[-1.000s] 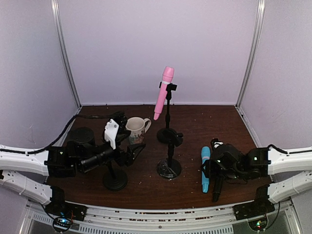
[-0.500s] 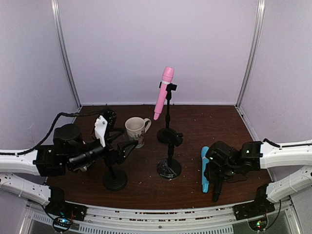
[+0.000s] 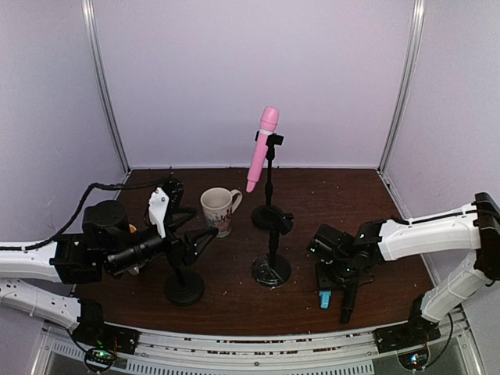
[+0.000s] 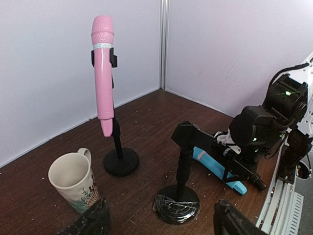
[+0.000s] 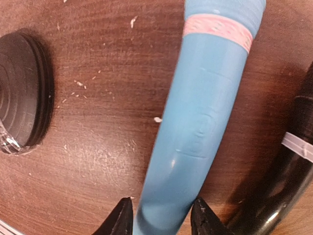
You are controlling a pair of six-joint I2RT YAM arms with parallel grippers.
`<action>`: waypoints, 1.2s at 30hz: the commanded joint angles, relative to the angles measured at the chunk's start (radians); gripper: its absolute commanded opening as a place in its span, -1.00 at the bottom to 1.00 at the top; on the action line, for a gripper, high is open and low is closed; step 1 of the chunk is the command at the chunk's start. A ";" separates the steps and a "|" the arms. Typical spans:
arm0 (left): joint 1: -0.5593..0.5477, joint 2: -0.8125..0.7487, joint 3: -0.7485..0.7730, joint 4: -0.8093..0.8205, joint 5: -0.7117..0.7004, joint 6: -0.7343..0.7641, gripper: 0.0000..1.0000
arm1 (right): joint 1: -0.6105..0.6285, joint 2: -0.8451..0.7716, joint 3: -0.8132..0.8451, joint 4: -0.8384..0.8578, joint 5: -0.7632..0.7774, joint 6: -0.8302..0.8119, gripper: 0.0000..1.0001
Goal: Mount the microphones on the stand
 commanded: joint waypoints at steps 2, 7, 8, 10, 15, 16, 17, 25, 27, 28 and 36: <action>0.003 -0.011 0.002 0.019 0.007 -0.009 0.47 | -0.006 0.078 0.048 -0.001 -0.036 0.003 -0.17; 0.003 -0.021 0.004 0.012 0.005 -0.010 0.47 | -0.007 0.113 0.050 0.041 -0.057 0.032 -0.39; 0.003 -0.023 0.006 0.009 0.002 -0.011 0.47 | -0.007 0.093 0.050 0.046 -0.046 0.042 -0.48; 0.003 -0.032 0.005 0.004 -0.005 -0.017 0.46 | -0.005 0.033 0.074 0.028 0.003 0.057 -0.66; 0.003 -0.034 0.010 0.006 -0.009 -0.008 0.47 | -0.003 -0.129 0.201 -0.092 0.163 0.066 -0.87; 0.003 -0.029 0.018 0.007 -0.009 -0.003 0.48 | -0.004 -0.165 0.216 -0.101 0.181 0.071 -0.89; 0.003 -0.022 0.026 0.004 -0.008 0.001 0.48 | -0.004 -0.200 0.228 -0.099 0.191 0.072 -0.92; 0.003 0.073 0.159 -0.005 0.053 0.043 0.51 | 0.015 -0.507 0.081 0.316 0.123 -0.159 -1.00; 0.004 0.107 0.204 -0.003 0.084 0.046 0.53 | 0.019 -0.558 0.031 0.433 0.059 -0.227 -1.00; 0.003 0.128 0.225 -0.001 0.105 0.046 0.54 | 0.019 -0.577 0.010 0.488 0.019 -0.265 -1.00; 0.003 0.289 0.367 0.110 0.274 0.047 0.58 | 0.051 -0.561 -0.034 0.777 -0.346 -0.464 -1.00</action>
